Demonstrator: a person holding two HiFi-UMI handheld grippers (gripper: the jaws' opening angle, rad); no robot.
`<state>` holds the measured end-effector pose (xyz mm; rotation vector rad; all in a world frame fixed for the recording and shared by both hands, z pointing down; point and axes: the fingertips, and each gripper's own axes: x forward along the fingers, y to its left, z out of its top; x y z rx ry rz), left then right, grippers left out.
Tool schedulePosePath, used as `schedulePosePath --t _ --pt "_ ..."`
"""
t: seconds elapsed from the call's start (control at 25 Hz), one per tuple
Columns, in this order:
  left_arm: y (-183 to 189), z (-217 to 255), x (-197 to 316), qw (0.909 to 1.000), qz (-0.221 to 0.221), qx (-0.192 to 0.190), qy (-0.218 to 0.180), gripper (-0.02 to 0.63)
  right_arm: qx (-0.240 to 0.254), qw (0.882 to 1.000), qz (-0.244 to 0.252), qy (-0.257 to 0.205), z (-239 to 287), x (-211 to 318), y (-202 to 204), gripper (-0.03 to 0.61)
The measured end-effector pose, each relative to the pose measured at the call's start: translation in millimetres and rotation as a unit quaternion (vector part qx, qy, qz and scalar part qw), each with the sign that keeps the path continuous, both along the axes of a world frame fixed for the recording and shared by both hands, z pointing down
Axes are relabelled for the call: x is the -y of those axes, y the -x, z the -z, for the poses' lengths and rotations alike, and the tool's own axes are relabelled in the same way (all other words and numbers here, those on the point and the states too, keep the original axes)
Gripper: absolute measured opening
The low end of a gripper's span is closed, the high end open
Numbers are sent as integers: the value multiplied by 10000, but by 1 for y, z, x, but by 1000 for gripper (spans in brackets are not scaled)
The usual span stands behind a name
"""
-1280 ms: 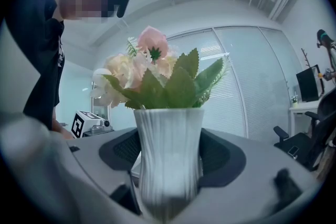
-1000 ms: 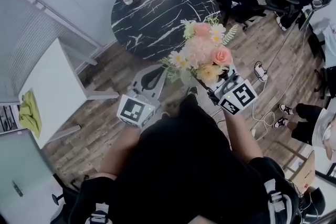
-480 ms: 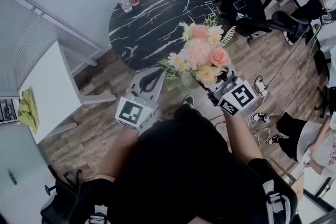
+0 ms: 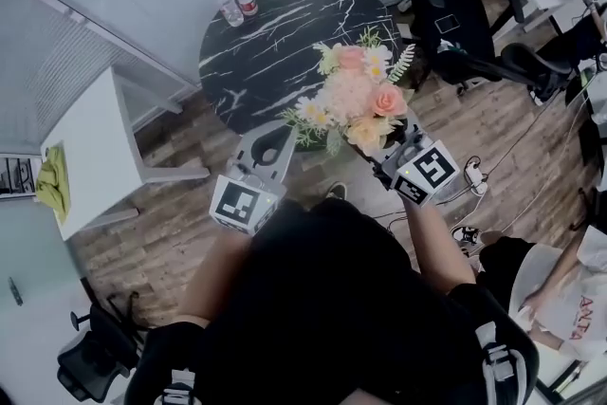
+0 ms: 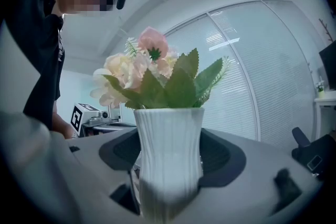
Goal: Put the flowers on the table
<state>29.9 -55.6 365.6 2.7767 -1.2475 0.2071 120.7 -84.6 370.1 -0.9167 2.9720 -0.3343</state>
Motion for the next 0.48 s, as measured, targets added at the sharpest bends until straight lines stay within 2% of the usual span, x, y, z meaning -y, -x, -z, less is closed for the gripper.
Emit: schedulePosePath --t 0.48 --pt "-4 -4 45 9995 312 91 -48 8 22 9998 182 68 -17 52 -10 339"
